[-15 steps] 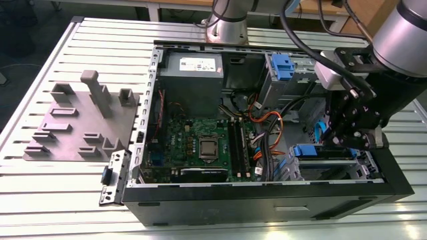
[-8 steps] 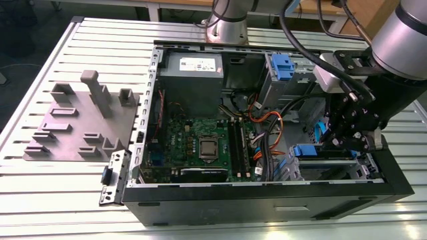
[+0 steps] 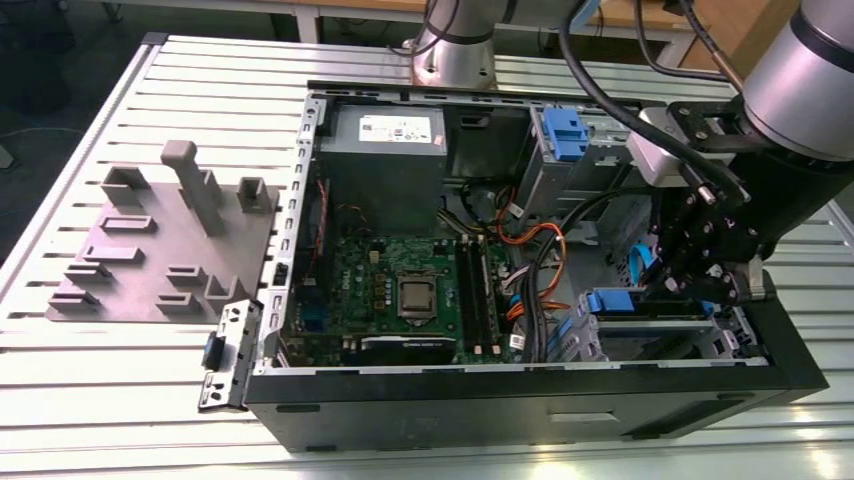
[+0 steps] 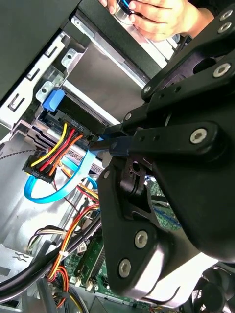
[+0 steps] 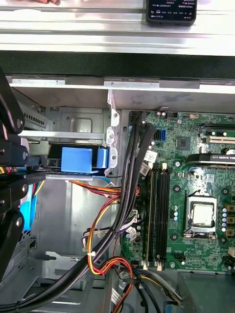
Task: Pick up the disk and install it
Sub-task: 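Insert the second disk wire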
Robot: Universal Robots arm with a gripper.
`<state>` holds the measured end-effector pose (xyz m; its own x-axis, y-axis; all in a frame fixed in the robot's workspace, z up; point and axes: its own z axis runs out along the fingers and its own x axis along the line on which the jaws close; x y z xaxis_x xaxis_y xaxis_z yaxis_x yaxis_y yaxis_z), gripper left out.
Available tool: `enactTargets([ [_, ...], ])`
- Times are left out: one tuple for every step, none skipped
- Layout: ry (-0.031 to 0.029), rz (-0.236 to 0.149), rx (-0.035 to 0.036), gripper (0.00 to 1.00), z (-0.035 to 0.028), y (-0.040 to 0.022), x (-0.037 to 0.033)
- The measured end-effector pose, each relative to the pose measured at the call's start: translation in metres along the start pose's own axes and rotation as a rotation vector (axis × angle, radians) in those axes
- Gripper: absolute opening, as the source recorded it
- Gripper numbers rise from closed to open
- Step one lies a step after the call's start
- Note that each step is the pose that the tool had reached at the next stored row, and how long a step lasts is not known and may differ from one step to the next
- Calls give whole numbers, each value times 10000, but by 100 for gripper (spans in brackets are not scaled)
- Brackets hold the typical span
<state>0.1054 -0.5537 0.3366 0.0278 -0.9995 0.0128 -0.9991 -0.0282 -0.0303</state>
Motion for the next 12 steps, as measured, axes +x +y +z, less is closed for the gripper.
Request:
enactTargets([
  [-1, -1, 4, 16, 1, 0, 3],
  [0, -1, 6, 16, 0, 0, 5],
  [0, -1, 7, 16, 0, 0, 4],
  [0, -1, 8, 16, 0, 0, 4],
  [-1, -1, 8, 16, 1, 0, 4],
  [0, -1, 8, 16, 0, 0, 4],
  [0, 0, 8, 16, 1, 0, 5],
  [0, -1, 9, 16, 4, 0, 4],
  [-3, -1, 9, 16, 9, 0, 5],
  [-6, -1, 10, 16, 13, 1, 4],
  [-8, -1, 10, 16, 16, 1, 4],
  [-12, -1, 10, 16, 19, 1, 5],
])
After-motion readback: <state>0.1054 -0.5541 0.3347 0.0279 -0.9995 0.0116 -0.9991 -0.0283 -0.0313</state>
